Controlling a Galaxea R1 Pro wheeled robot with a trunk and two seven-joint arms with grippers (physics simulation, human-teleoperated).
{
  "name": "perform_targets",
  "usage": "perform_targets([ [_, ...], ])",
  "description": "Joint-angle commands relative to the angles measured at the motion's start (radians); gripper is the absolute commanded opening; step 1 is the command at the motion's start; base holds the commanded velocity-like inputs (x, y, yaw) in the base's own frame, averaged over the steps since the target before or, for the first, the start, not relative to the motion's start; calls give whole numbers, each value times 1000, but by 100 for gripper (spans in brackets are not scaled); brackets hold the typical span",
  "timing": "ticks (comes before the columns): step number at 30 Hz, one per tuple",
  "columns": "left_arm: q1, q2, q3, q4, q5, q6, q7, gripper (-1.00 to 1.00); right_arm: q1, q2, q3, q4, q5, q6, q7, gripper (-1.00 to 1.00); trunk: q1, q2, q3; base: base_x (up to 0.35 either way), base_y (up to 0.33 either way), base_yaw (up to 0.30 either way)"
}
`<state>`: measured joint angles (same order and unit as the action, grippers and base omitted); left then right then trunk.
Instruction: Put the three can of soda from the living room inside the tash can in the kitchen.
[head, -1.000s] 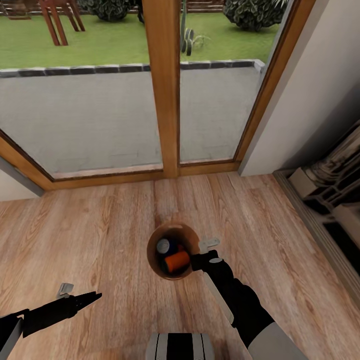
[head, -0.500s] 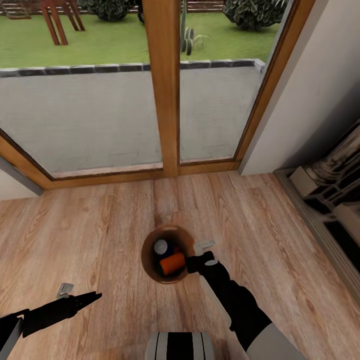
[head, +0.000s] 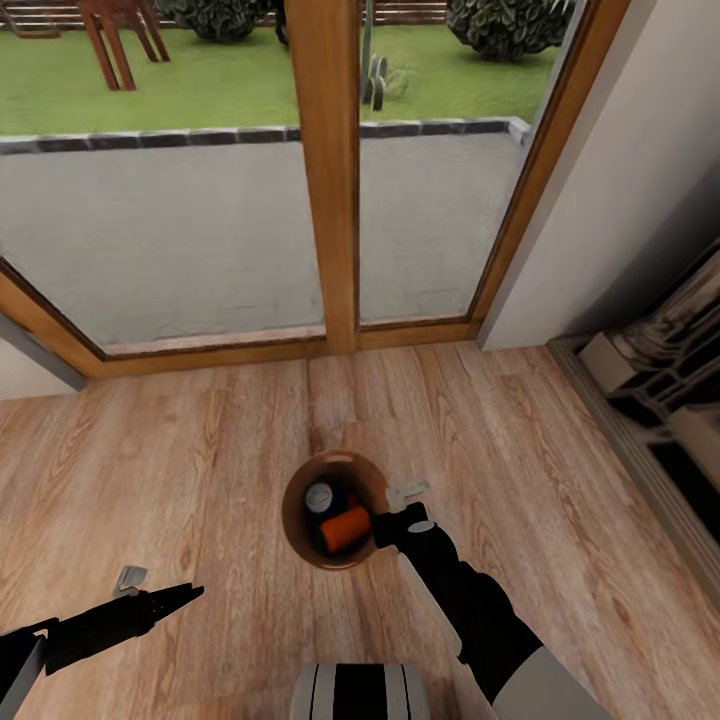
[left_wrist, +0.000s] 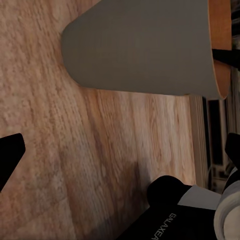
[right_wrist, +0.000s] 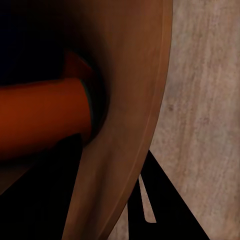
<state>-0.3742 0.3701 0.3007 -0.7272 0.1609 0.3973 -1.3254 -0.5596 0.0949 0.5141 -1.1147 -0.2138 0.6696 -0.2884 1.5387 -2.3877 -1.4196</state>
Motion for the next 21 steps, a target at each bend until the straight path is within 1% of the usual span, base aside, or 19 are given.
perform_targets([
  [1,0,0,0,0,0,0,0,100,0,0,1,0,-6,-2,0,-100,4,-7,-3,0,0,0],
  [2,0,0,0,0,0,0,0,100,0,0,1,0,-6,-2,0,-100,8,-14,-6,0,0,0],
  [12,0,0,0,0,0,0,0,100,0,0,1,0,-6,-2,0,-100,8,-14,-6,0,0,0],
  [14,0,0,0,0,0,0,0,100,0,0,1,0,-6,-2,0,-100,15,-28,-13,0,0,0],
  [21,0,0,0,0,0,0,0,100,0,0,1,0,-6,-2,0,-100,15,-28,-13,0,0,0],
])
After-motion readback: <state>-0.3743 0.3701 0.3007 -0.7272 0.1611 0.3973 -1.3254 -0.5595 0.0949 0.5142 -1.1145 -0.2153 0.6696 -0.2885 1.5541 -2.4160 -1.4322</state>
